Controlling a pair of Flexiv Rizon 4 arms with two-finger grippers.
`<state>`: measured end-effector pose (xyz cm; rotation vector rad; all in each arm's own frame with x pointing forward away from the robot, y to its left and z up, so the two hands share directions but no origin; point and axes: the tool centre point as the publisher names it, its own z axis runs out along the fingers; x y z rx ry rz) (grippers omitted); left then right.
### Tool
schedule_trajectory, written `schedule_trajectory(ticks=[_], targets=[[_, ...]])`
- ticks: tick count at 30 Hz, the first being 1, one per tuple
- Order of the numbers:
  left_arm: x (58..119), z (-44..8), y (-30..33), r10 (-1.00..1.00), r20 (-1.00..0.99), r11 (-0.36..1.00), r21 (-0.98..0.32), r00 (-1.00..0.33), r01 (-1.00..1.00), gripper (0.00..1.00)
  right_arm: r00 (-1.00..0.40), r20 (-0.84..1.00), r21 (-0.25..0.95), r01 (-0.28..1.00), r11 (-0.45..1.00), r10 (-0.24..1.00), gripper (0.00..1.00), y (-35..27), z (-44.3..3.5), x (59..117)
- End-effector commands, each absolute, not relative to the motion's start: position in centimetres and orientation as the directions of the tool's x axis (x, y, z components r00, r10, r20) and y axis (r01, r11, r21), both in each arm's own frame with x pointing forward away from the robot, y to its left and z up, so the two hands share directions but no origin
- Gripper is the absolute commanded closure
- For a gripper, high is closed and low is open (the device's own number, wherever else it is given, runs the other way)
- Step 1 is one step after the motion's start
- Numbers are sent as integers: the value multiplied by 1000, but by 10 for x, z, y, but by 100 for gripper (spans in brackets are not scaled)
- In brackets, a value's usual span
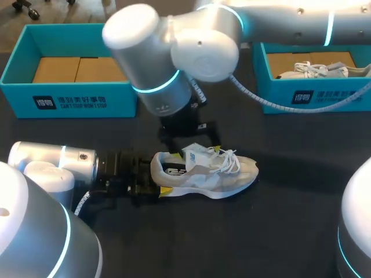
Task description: Take the shoe out of the shoebox, open the shoe tongue, remove and reinsert the insole, then place the shoe into the shoebox
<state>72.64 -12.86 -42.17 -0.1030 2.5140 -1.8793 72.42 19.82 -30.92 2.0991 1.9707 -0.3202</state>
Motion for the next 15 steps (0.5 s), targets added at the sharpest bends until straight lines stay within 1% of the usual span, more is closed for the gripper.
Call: schedule_trajectory(ticks=[1, 10, 15], targets=[[726, -421, -129, -53, 38, 284, -957, -998, -52, 100, 78, -353, 34, 997, -71, 932, 0, 206, -323, 723], [726, -421, -129, -53, 38, 284, -957, -998, -52, 100, 69, -370, 19, 998, -67, 926, 0, 205, -344, 724], [726, -421, -129, -53, 38, 284, -957, -998, -52, 100, 73, -398, -14, 996, -86, 915, 0, 199, -355, 726]])
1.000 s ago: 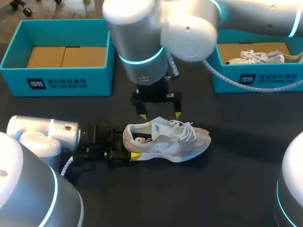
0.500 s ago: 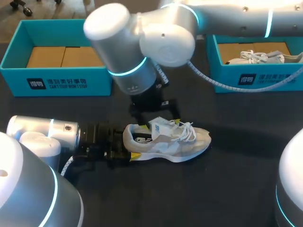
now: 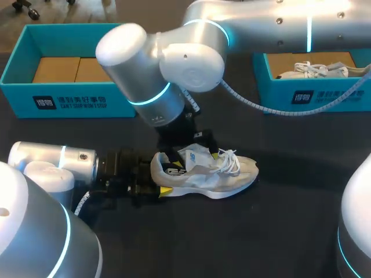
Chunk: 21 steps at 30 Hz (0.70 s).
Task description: Take the shoe out of the shoebox, open the shoe tongue, remove and reinsert the insole, then place the shoe into the shoebox
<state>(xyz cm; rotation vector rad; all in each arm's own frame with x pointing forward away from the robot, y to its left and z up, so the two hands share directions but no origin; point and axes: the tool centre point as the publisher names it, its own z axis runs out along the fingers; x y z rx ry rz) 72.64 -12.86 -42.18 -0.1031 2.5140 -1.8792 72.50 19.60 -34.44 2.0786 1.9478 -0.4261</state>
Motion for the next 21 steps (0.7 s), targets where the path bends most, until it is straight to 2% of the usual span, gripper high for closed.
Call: schedule_trajectory(ticks=[1, 12, 14, 15, 17, 18, 19, 21], targets=[[726, -421, -129, -53, 38, 284, -957, -998, -52, 100, 71, -404, -21, 996, -87, 912, 0, 197, -357, 727], [726, -421, -129, -53, 38, 284, -957, -998, -52, 100, 100, -436, -45, 990, -133, 894, 0, 177, -356, 724], [726, -421, -129, -53, 38, 284, -957, -998, -52, 100, 112, -438, -38, 989, -143, 892, 11, 173, -351, 721], [726, -421, -129, -53, 38, 284, -957, -998, -52, 100, 115, -441, -36, 989, -146, 890, 27, 171, -348, 720], [726, -421, -129, -53, 38, 284, -957, -998, -52, 100, 117, -446, -36, 988, -148, 887, 37, 169, -345, 720], [726, -421, -129, -53, 38, 284, -957, -998, -52, 100, 117, -446, -36, 988, -148, 887, 37, 169, -345, 720], [726, -421, -129, -53, 38, 284, -957, -998, -52, 100, 116, -452, -34, 989, -147, 884, 49, 166, -339, 719], [726, -421, -129, -53, 38, 284, -957, -998, -52, 100, 115, -455, -34, 989, -146, 883, 55, 165, -335, 719]])
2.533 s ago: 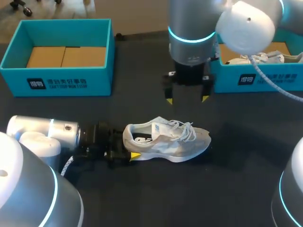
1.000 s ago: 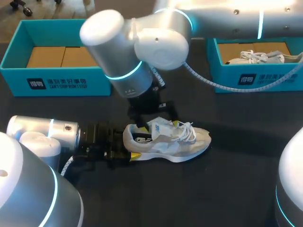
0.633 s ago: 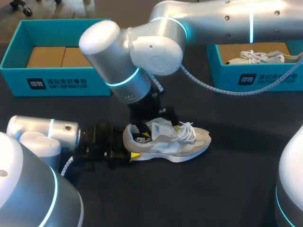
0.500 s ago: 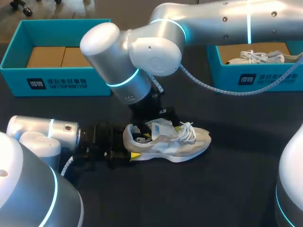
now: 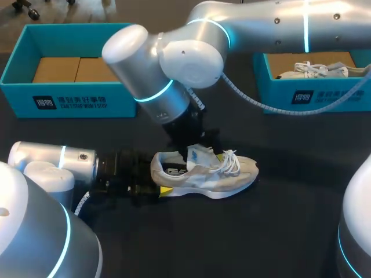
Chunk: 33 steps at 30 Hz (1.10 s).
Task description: Take the shoe out of the shoebox, open the shoe tongue, remove and reinsert the insole, then place the shoe into the shoebox
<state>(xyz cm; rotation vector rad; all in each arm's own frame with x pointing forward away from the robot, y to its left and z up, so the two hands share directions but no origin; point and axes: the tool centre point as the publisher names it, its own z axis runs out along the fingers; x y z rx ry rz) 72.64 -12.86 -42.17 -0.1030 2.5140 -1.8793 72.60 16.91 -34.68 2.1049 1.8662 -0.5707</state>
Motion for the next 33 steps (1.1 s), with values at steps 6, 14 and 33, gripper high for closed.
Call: schedule_trajectory(ticks=[6, 14, 33], targets=[[726, -421, -129, -53, 38, 284, -957, -998, -52, 100, 105, -460, -24, 991, -131, 882, 70, 157, -323, 722], [726, -421, -129, -53, 38, 284, -957, -998, -52, 100, 115, -459, -10, 991, -135, 881, 100, 144, -316, 726], [726, -421, -129, -53, 38, 284, -957, -998, -52, 100, 128, -536, -32, 985, -172, 834, 100, 98, -319, 736]])
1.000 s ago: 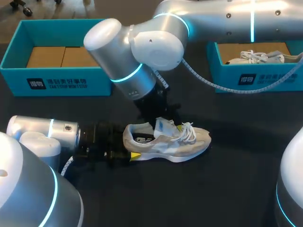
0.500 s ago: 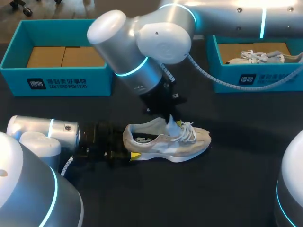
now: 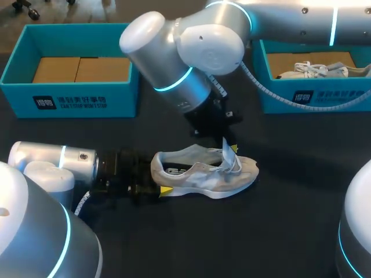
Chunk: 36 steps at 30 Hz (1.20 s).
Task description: Take the shoe out of the shoebox, open the shoe tongue, remove and reinsert the insole, then place the shoe into the shoebox
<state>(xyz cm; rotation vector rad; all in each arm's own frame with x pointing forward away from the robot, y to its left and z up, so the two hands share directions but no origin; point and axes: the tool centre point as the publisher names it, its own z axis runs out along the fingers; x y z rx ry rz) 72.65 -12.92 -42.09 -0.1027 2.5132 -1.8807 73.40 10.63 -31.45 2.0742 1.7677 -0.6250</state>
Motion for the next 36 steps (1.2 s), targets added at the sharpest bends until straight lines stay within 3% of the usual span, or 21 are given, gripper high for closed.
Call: schedule_trajectory(ticks=[1, 6, 9, 14, 15, 16, 17, 30, 36], targets=[[726, -421, -129, -53, 38, 284, -957, -998, -52, 100, 130, -539, -33, 984, -175, 832, 100, 96, -320, 736], [726, -421, -129, -53, 38, 284, -957, -998, -52, 100, 156, -555, -29, 978, -207, 817, 98, 88, -325, 735], [726, -421, -129, -53, 38, 284, -957, -998, -52, 100, 176, -550, -15, 975, -220, 816, 67, 85, -326, 733], [726, -421, -129, -53, 38, 284, -957, -998, -52, 100, 190, -550, -10, 972, -234, 813, 57, 81, -330, 733], [726, -421, -129, -53, 38, 284, -957, -998, -52, 100, 199, -548, -6, 970, -241, 812, 50, 79, -330, 733], [726, -421, -129, -53, 38, 284, -957, -998, -52, 100, 206, -554, -7, 968, -251, 807, 12, 79, -331, 733], [726, -421, -129, -53, 38, 284, -957, -998, -52, 100, 205, -561, -10, 967, -254, 802, 0, 78, -331, 733], [726, -421, -129, -53, 38, 284, -957, -998, -52, 100, 250, -658, -21, 937, -350, 710, 0, 72, -332, 733], [726, -421, -129, -53, 38, 284, -957, -998, -52, 100, 245, -622, 0, 950, -313, 744, 0, 71, -330, 735]])
